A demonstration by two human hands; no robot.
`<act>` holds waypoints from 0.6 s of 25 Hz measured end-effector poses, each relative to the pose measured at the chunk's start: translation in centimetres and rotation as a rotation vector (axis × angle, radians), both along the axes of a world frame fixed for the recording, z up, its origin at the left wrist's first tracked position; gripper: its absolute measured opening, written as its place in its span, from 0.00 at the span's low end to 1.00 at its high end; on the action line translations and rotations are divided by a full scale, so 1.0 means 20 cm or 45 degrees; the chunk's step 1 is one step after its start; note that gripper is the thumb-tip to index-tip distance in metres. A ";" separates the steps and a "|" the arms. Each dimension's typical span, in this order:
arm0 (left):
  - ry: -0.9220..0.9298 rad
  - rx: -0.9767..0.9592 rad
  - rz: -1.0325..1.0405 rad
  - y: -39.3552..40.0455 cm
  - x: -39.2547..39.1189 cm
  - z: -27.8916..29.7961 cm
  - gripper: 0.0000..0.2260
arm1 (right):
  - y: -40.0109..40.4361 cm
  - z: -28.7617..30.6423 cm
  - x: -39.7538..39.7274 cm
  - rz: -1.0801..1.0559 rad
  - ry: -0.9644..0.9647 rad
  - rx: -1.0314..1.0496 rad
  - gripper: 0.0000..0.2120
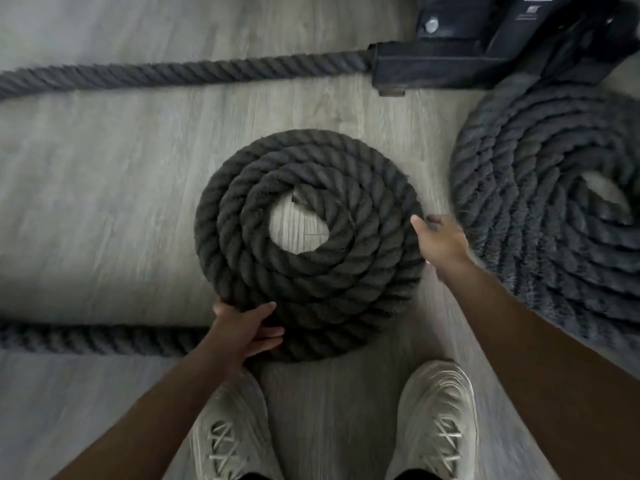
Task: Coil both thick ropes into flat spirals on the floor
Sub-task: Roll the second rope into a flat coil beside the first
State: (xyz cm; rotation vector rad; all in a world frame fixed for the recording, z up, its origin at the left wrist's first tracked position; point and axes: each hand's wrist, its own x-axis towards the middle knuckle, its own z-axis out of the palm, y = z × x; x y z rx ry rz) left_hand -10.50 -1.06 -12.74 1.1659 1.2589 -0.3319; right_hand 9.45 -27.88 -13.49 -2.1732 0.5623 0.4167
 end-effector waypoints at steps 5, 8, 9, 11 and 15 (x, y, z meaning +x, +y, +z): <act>0.010 0.504 -0.149 0.27 0.15 0.11 0.34 | 0.09 -0.01 -0.40 0.022 -0.009 0.025 0.32; -0.111 0.632 -0.158 0.49 0.29 0.14 0.35 | 0.17 0.04 -0.78 0.045 0.000 0.133 0.39; -0.115 0.569 -0.182 0.53 0.32 0.13 0.35 | 0.19 0.04 -0.84 0.075 -0.014 0.156 0.40; -0.117 0.447 -0.200 0.56 0.35 0.09 0.36 | 0.21 0.03 -0.86 0.115 0.008 0.173 0.40; -0.121 0.400 -0.064 0.55 0.34 0.04 0.41 | 0.18 0.03 -0.73 0.178 0.077 0.150 0.38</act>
